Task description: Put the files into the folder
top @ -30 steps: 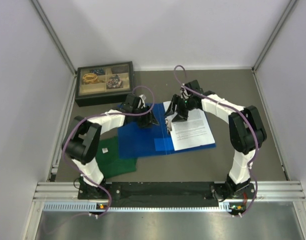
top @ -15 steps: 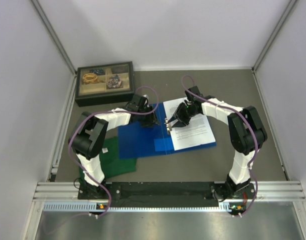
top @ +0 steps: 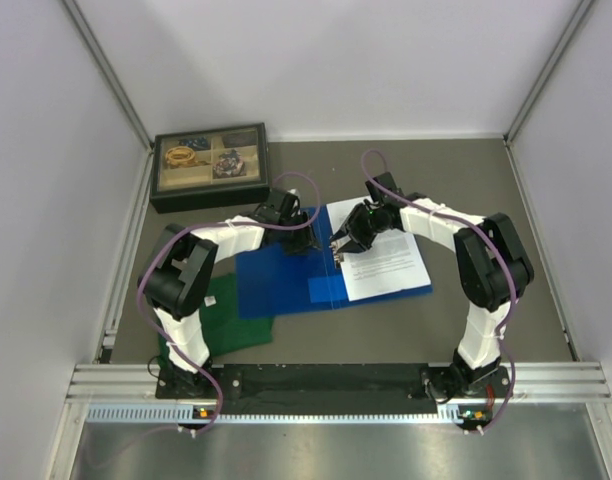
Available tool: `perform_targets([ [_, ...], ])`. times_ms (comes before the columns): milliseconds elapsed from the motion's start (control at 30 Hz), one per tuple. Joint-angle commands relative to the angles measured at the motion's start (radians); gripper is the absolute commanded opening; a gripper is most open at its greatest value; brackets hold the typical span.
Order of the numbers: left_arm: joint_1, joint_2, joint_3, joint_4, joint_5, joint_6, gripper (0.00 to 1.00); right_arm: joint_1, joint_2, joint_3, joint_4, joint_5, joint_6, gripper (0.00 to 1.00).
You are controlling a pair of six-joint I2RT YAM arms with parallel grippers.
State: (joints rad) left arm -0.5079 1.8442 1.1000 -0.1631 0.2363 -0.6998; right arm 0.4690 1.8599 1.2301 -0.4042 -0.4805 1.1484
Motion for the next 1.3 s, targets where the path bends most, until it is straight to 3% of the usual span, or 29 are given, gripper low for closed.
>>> perform_targets([
  [0, -0.006, 0.003, 0.028, -0.023, -0.02, 0.019, 0.51, 0.031, -0.05, 0.009, 0.027, -0.009, 0.033, 0.38],
  [267, -0.009, 0.001, 0.032, -0.029, -0.023, 0.026, 0.5, 0.034, -0.062, -0.003, 0.03, -0.007, 0.04, 0.24],
  [533, -0.011, 0.003, 0.035, -0.029, -0.017, 0.028, 0.5, 0.034, -0.053, -0.006, 0.036, -0.01, 0.045, 0.18],
  [733, -0.036, 0.009, 0.079, -0.085, -0.038, 0.072, 0.51, 0.033, -0.047, -0.009, 0.035, -0.009, 0.042, 0.0],
  [933, -0.05, 0.058, 0.132, -0.128, -0.055, 0.083, 0.52, 0.034, -0.042, -0.021, 0.036, -0.006, 0.039, 0.0],
  [1267, -0.035, 0.161, 0.153, -0.231, -0.052, 0.166, 0.29, 0.025, -0.036, -0.061, -0.002, 0.032, -0.022, 0.0],
])
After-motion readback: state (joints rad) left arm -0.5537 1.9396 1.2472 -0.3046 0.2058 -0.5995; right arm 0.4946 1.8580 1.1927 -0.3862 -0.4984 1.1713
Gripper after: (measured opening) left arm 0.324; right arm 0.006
